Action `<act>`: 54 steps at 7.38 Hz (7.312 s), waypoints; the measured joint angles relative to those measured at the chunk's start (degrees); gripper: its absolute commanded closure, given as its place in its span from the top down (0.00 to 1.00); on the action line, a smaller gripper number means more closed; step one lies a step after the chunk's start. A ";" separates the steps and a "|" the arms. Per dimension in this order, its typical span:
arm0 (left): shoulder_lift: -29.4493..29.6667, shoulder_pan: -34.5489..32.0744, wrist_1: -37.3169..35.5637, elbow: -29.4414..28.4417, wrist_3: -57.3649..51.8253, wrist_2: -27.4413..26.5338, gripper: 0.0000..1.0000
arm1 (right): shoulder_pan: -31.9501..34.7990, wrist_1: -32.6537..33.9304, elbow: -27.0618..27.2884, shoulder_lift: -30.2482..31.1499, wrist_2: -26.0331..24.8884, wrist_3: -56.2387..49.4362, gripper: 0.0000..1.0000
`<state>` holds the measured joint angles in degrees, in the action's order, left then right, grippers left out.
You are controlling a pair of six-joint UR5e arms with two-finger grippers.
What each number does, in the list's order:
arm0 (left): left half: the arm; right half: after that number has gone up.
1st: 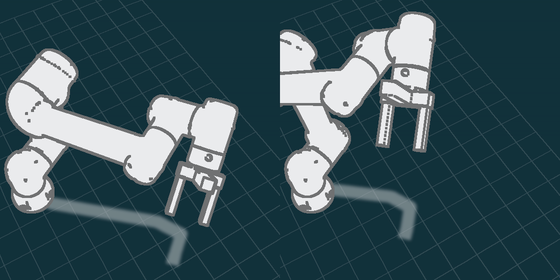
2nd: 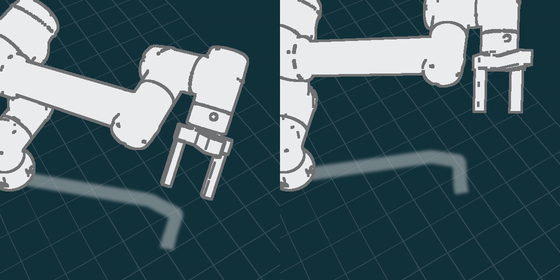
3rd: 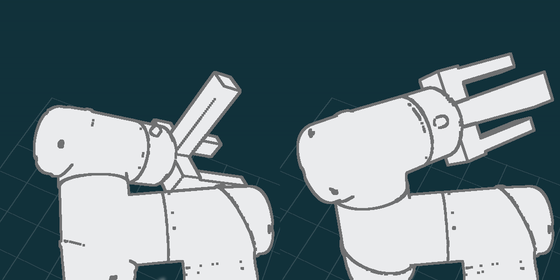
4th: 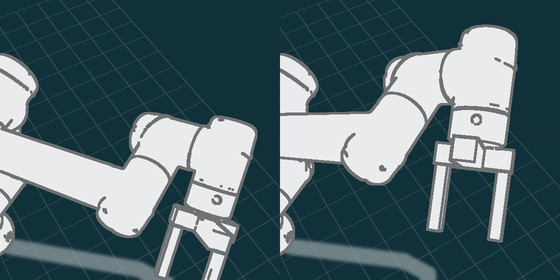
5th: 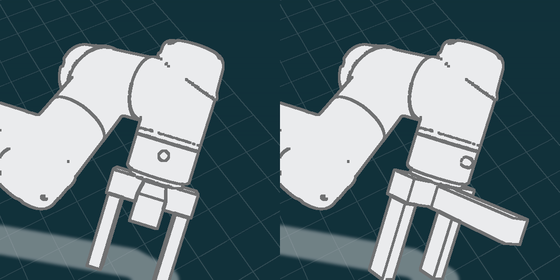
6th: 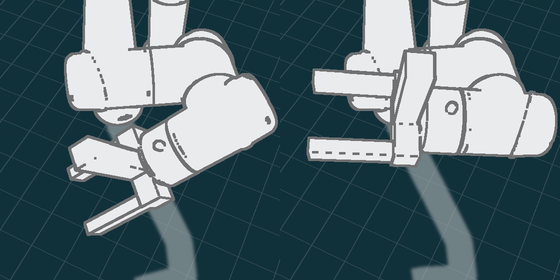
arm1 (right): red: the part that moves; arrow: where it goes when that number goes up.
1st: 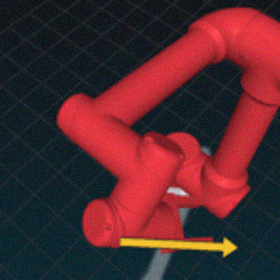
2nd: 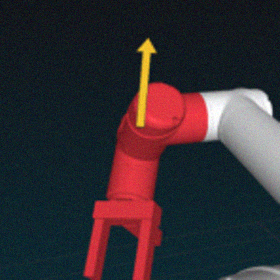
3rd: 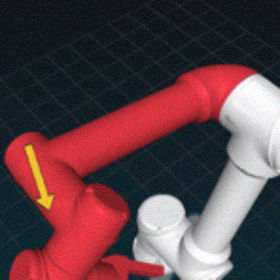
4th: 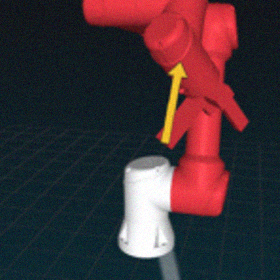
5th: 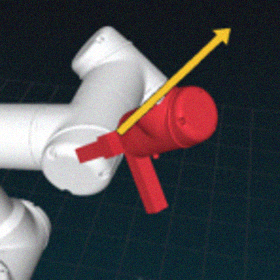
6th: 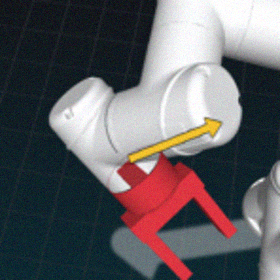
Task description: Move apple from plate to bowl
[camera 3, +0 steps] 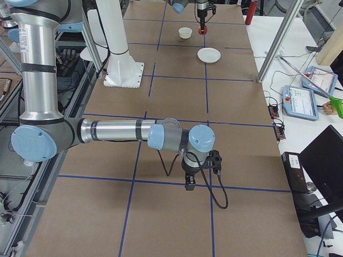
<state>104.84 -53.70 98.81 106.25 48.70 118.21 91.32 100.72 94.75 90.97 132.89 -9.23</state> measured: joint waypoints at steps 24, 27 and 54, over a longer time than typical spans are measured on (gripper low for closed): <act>-20.07 -6.69 22.99 1.60 -6.63 11.68 1.00 | 0.00 -0.04 0.00 0.00 0.00 0.00 1.00; -18.61 -15.39 14.36 1.09 -24.97 11.51 1.00 | 0.00 0.00 0.00 0.00 0.00 0.00 1.00; -22.05 -37.62 -5.05 -12.16 -51.86 17.23 1.00 | 0.00 0.00 0.00 0.00 0.00 0.00 1.00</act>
<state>82.79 -91.31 93.76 94.08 -3.16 135.44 91.32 100.72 94.75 90.97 132.89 -9.23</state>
